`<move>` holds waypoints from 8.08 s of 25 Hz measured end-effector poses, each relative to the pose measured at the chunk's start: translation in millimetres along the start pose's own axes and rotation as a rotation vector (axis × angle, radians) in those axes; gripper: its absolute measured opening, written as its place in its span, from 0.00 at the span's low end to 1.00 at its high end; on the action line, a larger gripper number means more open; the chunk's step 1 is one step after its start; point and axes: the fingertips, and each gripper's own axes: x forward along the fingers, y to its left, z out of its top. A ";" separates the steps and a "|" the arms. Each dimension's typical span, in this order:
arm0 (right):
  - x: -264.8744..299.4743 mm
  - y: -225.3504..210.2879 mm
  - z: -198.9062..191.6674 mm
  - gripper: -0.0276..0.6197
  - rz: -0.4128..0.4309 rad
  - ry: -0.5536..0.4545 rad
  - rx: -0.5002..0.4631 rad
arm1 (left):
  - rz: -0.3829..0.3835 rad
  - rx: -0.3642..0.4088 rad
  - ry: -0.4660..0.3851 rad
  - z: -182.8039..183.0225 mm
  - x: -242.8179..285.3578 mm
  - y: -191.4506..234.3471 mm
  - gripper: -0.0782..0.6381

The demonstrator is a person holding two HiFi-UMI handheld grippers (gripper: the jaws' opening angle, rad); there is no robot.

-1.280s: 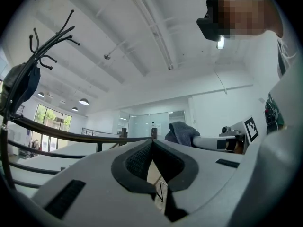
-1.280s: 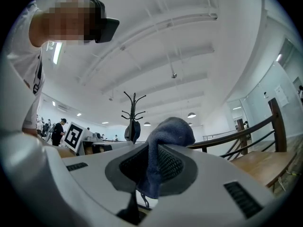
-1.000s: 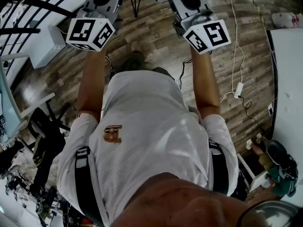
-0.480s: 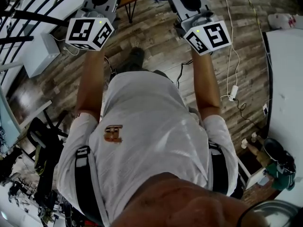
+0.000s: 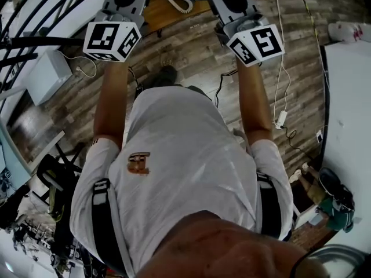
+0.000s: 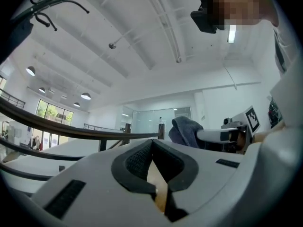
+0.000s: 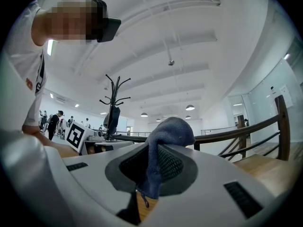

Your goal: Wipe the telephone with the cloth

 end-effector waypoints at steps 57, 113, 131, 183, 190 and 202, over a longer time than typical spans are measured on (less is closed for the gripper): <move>266.4 -226.6 -216.2 0.14 0.523 0.732 0.181 | 0.425 -0.431 0.723 -253.7 225.0 167.0 0.23; 191.7 -270.3 -278.2 0.14 0.117 0.865 0.210 | 0.373 -0.447 0.667 -255.4 221.5 165.6 0.23; 145.9 -289.0 -223.3 0.14 0.052 0.765 0.162 | 0.370 -0.441 0.665 -256.6 219.1 164.4 0.23; 111.7 -298.4 -202.8 0.14 -0.011 0.649 0.231 | 0.305 -0.341 0.585 -214.2 217.3 145.6 0.19; 141.1 -257.0 -120.8 0.14 0.127 0.414 0.205 | 0.243 -0.239 0.342 -131.9 219.7 131.7 0.16; 155.1 -197.8 -31.0 0.14 0.262 0.148 0.068 | 0.174 0.006 0.071 -24.8 201.1 97.3 0.15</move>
